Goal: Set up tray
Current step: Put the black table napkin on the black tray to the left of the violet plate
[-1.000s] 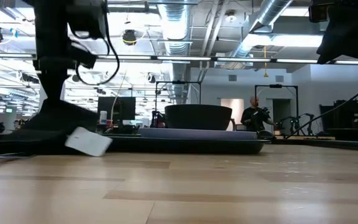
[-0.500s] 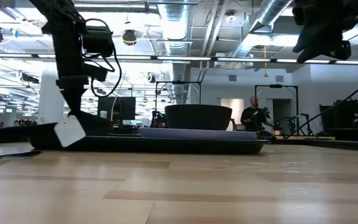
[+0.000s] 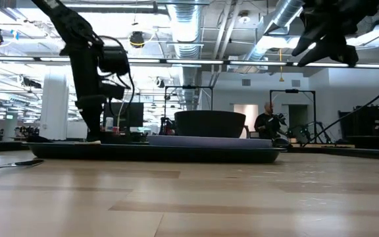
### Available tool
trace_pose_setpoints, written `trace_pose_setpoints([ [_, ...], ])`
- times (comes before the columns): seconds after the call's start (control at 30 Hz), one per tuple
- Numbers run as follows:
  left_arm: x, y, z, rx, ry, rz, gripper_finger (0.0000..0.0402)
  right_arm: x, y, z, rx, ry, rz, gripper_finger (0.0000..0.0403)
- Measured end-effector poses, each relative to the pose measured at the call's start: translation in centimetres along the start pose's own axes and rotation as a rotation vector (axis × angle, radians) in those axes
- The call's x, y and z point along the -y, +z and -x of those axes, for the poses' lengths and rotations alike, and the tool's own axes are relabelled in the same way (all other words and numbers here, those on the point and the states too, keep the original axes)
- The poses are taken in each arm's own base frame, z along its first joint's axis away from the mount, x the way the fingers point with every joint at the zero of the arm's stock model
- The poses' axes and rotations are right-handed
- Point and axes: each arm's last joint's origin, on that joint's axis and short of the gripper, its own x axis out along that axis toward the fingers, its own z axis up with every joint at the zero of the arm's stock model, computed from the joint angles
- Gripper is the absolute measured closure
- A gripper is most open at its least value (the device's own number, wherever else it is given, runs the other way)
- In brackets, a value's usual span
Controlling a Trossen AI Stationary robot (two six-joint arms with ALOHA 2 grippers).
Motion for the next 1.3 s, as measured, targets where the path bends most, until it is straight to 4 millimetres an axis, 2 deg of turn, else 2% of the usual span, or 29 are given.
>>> trace_pose_setpoints([
  [0.17,-0.2,0.7,-1.1,-0.030,0.003,-0.025,0.0401,0.2,0.3,-0.1,0.009,-0.007,-0.014,0.0281],
  [0.37,-1.5,1.6,-1.1,0.058,0.035,0.020,0.0401,0.3,0.5,-0.1,0.017,-0.018,-0.026,0.0281],
  [0.53,-2.6,1.3,-1.1,0.049,0.040,0.036,0.0401,0.4,0.6,-0.2,0.020,-0.021,-0.033,0.0281],
  [0.7,-2.7,1.3,-1.1,0.051,0.035,0.033,0.0397,0.5,0.7,-0.2,0.021,-0.023,-0.036,0.0281],
  [0.93,-2.8,1.3,-1.1,0.057,0.037,0.035,0.0362,0.5,0.7,-0.2,0.020,-0.024,-0.022,0.0281],
  [1.1,-2.8,1.3,-0.9,0.063,0.035,0.082,0.0318,0.5,0.7,-0.2,0.021,-0.023,-0.002,0.0281],
  [1.3,-2.6,1.0,1.0,0.117,-0.008,0.142,0.0270,0.2,0.7,-0.2,0.019,0.018,0.075,0.0281],
])
